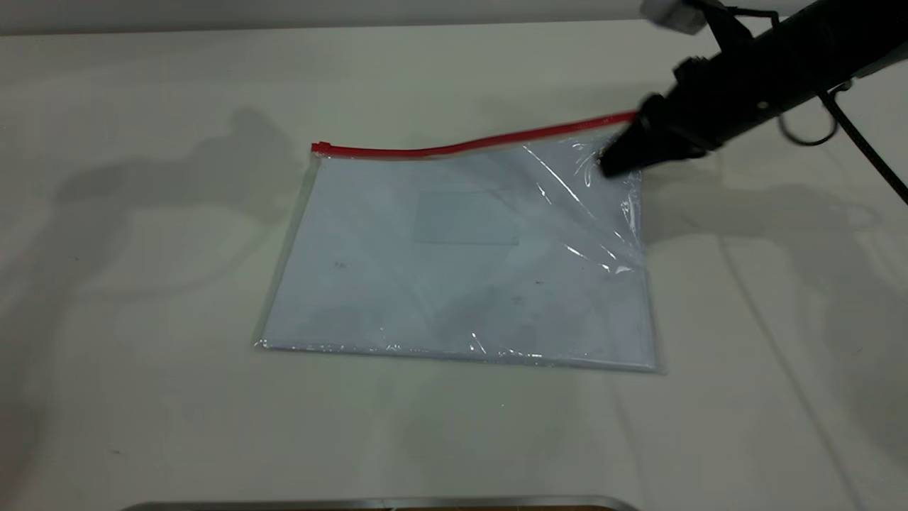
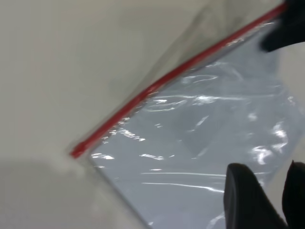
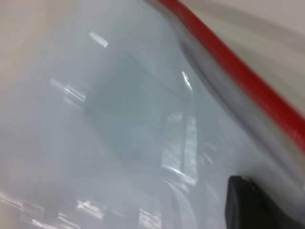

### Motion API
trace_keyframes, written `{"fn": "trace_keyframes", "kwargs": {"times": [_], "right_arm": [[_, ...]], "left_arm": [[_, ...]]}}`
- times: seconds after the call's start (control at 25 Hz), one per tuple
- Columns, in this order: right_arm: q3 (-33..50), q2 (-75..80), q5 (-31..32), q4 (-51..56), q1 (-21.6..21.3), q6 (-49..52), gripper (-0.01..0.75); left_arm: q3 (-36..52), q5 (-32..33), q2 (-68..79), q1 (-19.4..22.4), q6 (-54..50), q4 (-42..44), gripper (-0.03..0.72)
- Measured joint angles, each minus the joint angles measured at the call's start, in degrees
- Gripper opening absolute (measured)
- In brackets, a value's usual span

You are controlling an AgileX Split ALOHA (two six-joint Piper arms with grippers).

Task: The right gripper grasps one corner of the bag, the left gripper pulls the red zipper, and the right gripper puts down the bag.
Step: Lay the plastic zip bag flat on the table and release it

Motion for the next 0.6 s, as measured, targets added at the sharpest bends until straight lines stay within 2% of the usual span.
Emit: {"fn": "trace_keyframes", "kwargs": {"times": [0.12, 0.24, 0.4, 0.6], "right_arm": [[0.00, -2.30, -9.62, -13.67, 0.00, 11.00, 0.264], [0.00, -6.56, -10.35, -26.51, -0.06, 29.24, 0.265], [0.00, -15.12, 0.03, -36.09, -0.19, 48.28, 0.265], [0.00, -27.56, 18.09, -38.32, -0.71, 54.83, 0.265]], "left_arm": [[0.00, 3.77, -2.66, 0.00, 0.00, -2.70, 0.264], [0.02, 6.80, -6.06, 0.00, 0.00, -4.78, 0.264], [0.07, 7.94, -11.59, 0.00, -0.60, -5.20, 0.264], [0.09, 7.98, -20.50, 0.00, -4.67, -4.62, 0.264]]}}
